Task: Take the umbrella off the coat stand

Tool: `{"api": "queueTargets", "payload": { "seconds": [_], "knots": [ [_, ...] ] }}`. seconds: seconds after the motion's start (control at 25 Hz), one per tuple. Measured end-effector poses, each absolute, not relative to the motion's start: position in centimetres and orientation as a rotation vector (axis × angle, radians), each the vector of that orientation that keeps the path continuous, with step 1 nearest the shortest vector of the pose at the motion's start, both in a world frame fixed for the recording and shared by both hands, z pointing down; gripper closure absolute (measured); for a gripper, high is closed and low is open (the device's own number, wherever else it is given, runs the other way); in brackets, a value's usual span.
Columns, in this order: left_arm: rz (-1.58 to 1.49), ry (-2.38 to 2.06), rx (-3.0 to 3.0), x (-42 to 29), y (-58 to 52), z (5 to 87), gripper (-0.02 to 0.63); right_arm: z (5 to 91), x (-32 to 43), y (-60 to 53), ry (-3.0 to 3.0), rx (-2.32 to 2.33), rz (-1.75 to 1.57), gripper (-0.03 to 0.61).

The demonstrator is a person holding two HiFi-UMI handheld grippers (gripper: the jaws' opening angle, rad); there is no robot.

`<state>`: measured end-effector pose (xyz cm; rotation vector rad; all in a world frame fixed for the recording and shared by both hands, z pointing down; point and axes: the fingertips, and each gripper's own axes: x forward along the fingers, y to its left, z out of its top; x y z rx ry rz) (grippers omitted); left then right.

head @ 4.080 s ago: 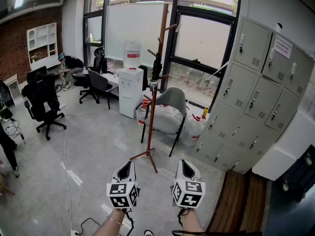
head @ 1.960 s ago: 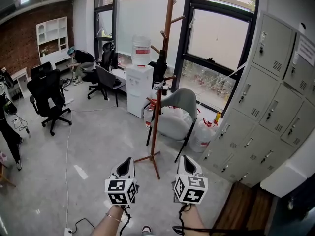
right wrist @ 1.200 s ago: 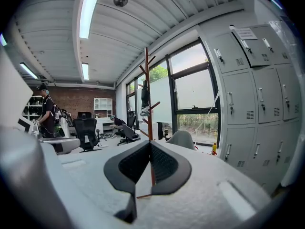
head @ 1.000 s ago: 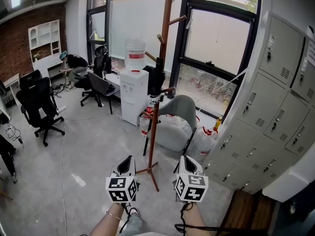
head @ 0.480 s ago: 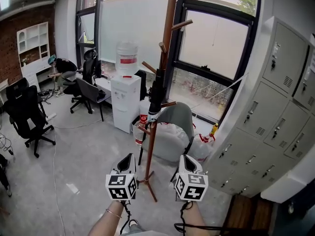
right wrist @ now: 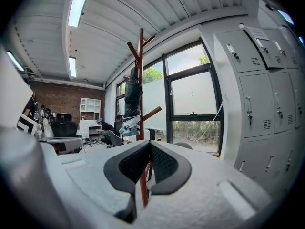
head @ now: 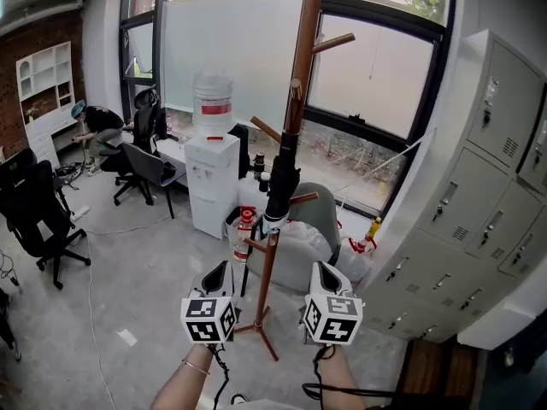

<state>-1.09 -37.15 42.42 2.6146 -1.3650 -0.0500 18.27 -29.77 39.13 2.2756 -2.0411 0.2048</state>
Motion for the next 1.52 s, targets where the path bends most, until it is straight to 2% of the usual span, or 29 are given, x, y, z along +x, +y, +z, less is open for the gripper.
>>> {"api": "queueTargets", "payload": {
  "seconds": [1.08, 1.52],
  "knots": [
    [-0.027, -1.437, 2.546, 0.1, -42.5, 43.2, 0.609, 37.1, 19.0, -35.3, -2.202, 2.219, 0.171, 0.572],
    [-0.059, -1.493, 2.488, -1.1, -43.0, 43.6, 0.610, 35.8, 18.3, -35.7, -2.272, 2.165, 0.146, 0.515]
  ]
}}
